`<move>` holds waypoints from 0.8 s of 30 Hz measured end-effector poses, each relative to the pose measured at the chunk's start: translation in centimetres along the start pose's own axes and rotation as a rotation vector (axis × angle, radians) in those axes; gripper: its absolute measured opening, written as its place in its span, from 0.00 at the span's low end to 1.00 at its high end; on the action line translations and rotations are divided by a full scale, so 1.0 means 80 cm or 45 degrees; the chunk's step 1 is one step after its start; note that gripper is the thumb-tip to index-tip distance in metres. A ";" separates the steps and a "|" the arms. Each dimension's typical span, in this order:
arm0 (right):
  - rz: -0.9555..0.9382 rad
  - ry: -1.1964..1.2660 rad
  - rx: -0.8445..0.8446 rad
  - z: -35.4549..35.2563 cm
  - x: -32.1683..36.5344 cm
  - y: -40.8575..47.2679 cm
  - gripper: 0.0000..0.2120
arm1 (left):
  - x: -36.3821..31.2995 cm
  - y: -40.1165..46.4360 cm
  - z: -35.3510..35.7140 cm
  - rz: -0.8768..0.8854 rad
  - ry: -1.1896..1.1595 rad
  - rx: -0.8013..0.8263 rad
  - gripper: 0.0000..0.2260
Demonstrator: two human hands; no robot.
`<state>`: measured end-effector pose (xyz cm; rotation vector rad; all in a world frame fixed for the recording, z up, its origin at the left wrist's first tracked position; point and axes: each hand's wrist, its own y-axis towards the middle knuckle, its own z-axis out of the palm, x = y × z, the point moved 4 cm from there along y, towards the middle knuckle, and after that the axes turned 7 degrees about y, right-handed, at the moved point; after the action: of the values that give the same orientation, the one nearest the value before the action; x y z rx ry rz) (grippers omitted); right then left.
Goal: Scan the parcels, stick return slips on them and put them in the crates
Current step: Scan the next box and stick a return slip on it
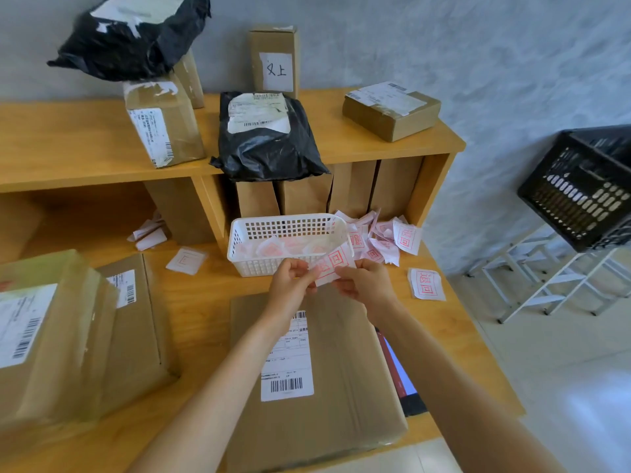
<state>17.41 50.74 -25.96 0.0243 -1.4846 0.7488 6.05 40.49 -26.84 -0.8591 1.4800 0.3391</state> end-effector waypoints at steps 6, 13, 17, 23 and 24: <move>-0.034 -0.356 -0.001 -0.018 -0.006 -0.007 0.08 | 0.001 -0.004 -0.009 0.053 0.136 -0.004 0.06; -0.141 -0.825 -0.014 -0.044 -0.020 -0.016 0.14 | 0.016 -0.019 0.004 -0.022 0.330 0.117 0.08; -0.171 -1.058 0.013 -0.045 -0.030 -0.018 0.16 | 0.027 -0.023 0.011 -0.042 0.479 0.122 0.11; -0.202 -1.289 -0.021 -0.038 -0.037 -0.020 0.18 | 0.029 -0.030 0.019 -0.003 0.697 0.041 0.15; -0.203 -1.317 -0.024 -0.037 -0.038 -0.021 0.18 | 0.029 -0.030 0.020 0.000 0.736 0.031 0.16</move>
<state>21.06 49.49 -28.35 0.5831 -2.4263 0.6037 9.12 39.25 -28.50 -0.9859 2.0102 0.0677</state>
